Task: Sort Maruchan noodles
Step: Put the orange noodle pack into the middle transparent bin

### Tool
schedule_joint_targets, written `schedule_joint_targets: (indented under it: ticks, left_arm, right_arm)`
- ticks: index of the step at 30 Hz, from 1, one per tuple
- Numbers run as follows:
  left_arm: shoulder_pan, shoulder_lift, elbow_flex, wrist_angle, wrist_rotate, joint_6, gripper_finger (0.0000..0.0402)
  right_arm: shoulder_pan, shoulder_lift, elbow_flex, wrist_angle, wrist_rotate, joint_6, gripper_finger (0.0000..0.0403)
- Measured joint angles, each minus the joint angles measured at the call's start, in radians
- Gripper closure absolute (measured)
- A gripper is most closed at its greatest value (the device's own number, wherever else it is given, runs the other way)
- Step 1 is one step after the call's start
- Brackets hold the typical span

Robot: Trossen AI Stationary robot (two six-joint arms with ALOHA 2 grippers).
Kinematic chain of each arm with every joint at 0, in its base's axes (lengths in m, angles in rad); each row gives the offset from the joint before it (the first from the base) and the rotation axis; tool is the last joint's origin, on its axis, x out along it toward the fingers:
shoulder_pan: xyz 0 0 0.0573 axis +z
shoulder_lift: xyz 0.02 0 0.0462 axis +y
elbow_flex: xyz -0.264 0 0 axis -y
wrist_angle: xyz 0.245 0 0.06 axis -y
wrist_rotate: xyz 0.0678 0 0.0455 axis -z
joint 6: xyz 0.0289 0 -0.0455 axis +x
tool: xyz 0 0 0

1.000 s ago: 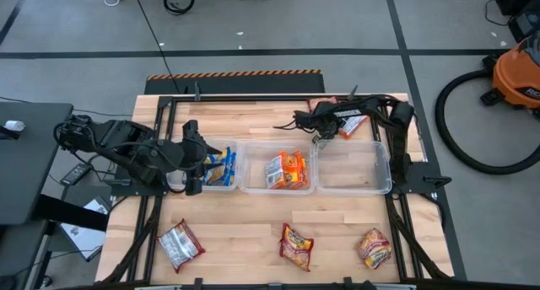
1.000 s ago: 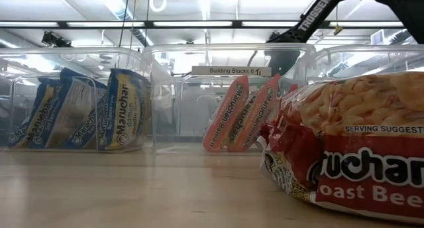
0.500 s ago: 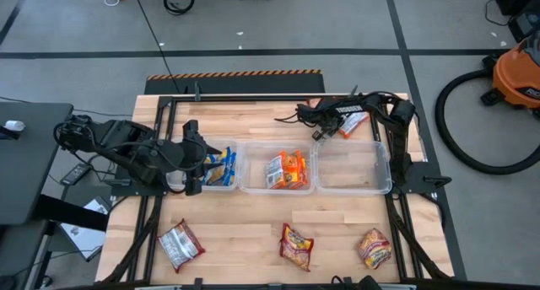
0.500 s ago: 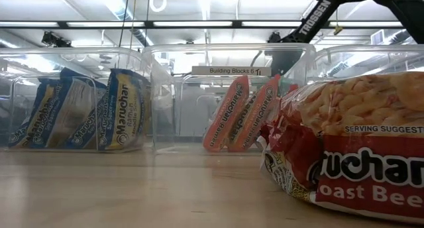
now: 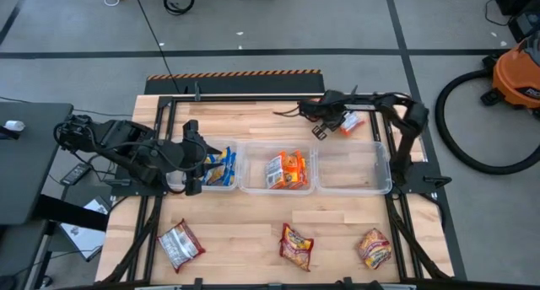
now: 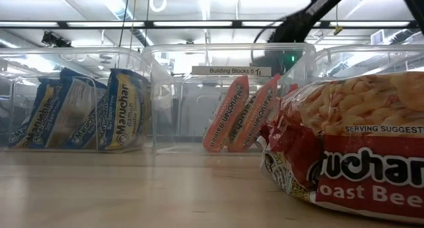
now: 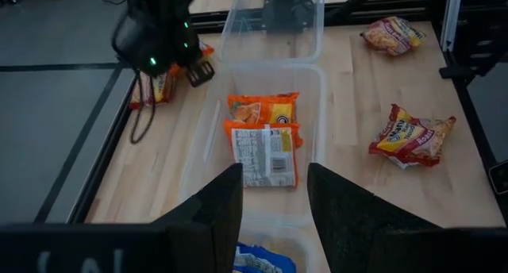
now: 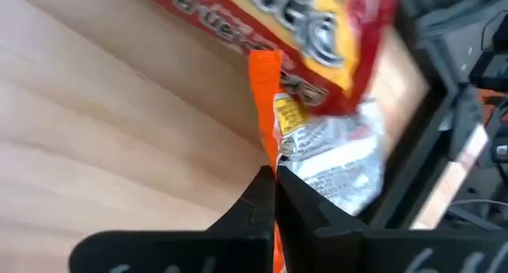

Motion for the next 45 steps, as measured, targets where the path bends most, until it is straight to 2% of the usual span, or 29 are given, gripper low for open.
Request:
schedule_joint_targets:
  ticks: [7,18,26,31,37,45]
  left_arm:
    - [0.000,0.000,0.000,0.005,-0.001,0.015,0.0253]
    - [-0.027,0.000,0.000,0.018,0.002,-0.038,0.0253]
    - [-0.051,0.000,0.000,0.019,0.000,-0.058,0.0253]
    - [-0.053,0.000,0.000,0.013,-0.007,-0.069,0.0253]
    - [-0.053,0.000,0.000,0.013,-0.009,-0.056,0.0253]
    - [-0.052,-0.015,-0.001,0.012,-0.055,0.022,0.0253]
  right_arm:
    - [-0.023,-0.135,0.094,-0.093,-0.039,0.028,0.0396]
    - [-0.096,-0.273,0.257,-0.173,-0.296,0.159,0.0396]
    - [-0.106,-0.334,0.342,-0.147,-0.415,0.265,0.0396]
    - [-0.055,-0.379,0.408,-0.148,-0.484,0.340,0.0398]
    - [0.042,-0.430,0.489,-0.129,-0.492,0.459,0.0400]
    - [0.240,-0.468,0.513,0.034,-0.506,0.673,0.0401]
